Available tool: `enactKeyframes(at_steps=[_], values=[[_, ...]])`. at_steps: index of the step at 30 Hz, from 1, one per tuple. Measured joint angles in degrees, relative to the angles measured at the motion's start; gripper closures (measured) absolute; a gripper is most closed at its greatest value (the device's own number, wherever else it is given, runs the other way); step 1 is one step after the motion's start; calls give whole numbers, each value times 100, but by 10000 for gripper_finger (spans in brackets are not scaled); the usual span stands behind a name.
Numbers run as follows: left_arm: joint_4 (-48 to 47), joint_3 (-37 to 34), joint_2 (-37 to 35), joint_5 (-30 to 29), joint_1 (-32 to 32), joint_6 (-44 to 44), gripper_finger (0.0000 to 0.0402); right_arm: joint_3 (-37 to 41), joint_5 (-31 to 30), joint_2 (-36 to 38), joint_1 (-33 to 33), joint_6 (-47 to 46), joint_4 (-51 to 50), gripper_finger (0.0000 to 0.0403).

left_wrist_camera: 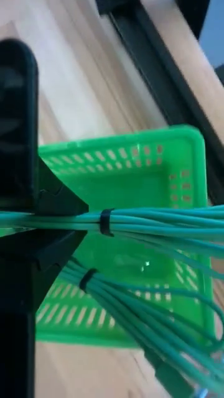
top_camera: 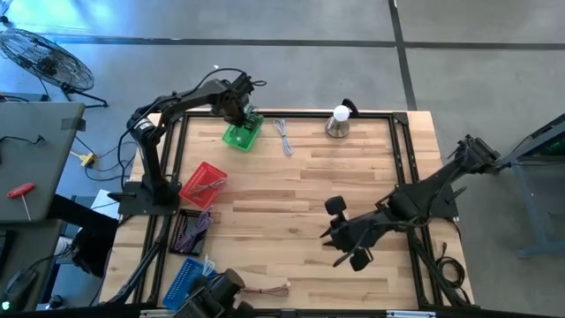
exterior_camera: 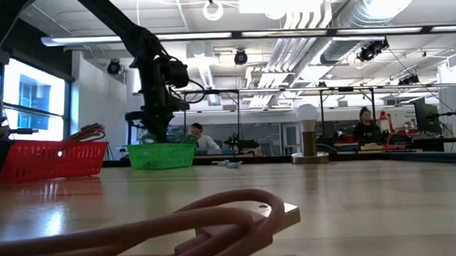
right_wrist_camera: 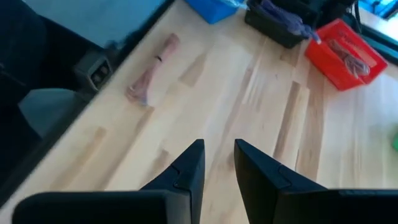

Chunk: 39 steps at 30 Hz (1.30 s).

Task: Pick & Place USB Port
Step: Put the green charger cable into the green bin, then put the light blue charger cable into the blue bin

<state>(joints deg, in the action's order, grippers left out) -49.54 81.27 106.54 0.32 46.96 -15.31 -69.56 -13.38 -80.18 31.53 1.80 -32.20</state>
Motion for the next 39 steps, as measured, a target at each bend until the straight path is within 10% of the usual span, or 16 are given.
enactKeyframes(at_steps=[20, 28, 39], values=[[356, 650, -557, 656, -346, 1052, 278, 190, 308, -4, -494, 81, 109, 325], [447, 1181, -621, 568, -1133, 4296, 277, 190, 364, -4, -494, 167, 96, 325], [462, 966, -605, -1312, -2089, 7984, 277, 190, 525, 0, -494, 179, 15, 325]])
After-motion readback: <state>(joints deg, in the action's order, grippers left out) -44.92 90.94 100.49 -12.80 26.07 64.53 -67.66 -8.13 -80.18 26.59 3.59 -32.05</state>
